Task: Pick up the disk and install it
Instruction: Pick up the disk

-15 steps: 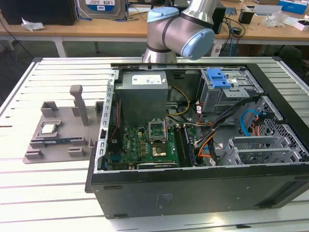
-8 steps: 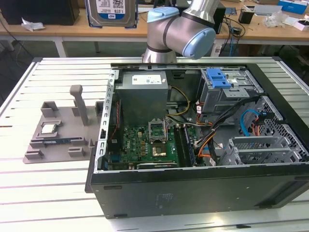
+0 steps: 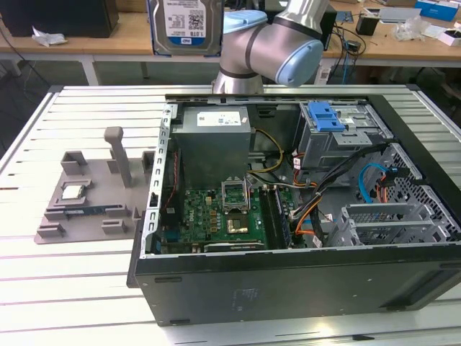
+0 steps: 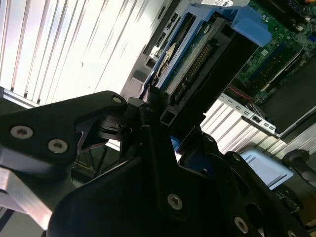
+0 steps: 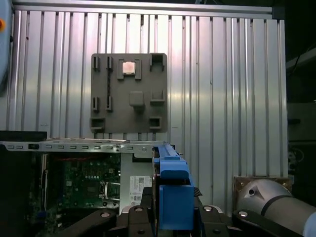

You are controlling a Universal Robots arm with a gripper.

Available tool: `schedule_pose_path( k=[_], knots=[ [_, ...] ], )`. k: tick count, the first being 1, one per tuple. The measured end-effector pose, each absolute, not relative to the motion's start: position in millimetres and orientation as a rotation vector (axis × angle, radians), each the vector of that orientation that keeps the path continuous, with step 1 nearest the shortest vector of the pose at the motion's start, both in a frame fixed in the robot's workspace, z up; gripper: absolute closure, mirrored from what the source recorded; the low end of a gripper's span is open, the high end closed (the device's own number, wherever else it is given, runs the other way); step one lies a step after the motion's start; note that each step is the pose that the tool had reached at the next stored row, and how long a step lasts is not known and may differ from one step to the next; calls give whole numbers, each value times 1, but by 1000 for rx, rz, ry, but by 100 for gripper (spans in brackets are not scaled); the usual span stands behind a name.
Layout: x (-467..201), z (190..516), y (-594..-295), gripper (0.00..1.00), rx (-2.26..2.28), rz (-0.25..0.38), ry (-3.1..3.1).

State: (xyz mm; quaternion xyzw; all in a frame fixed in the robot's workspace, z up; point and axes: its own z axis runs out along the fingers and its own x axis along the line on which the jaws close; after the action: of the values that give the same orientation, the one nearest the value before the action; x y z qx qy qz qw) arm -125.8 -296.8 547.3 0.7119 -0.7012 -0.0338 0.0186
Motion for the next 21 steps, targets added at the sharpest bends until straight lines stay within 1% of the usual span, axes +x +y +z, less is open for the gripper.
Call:
schedule_pose_path(
  k=[13,21],
  knots=[
    [-86,522,-297,63,2209,-107,-2176],
    [-77,507,-298,63,2181,-108,-2207]
  ],
)
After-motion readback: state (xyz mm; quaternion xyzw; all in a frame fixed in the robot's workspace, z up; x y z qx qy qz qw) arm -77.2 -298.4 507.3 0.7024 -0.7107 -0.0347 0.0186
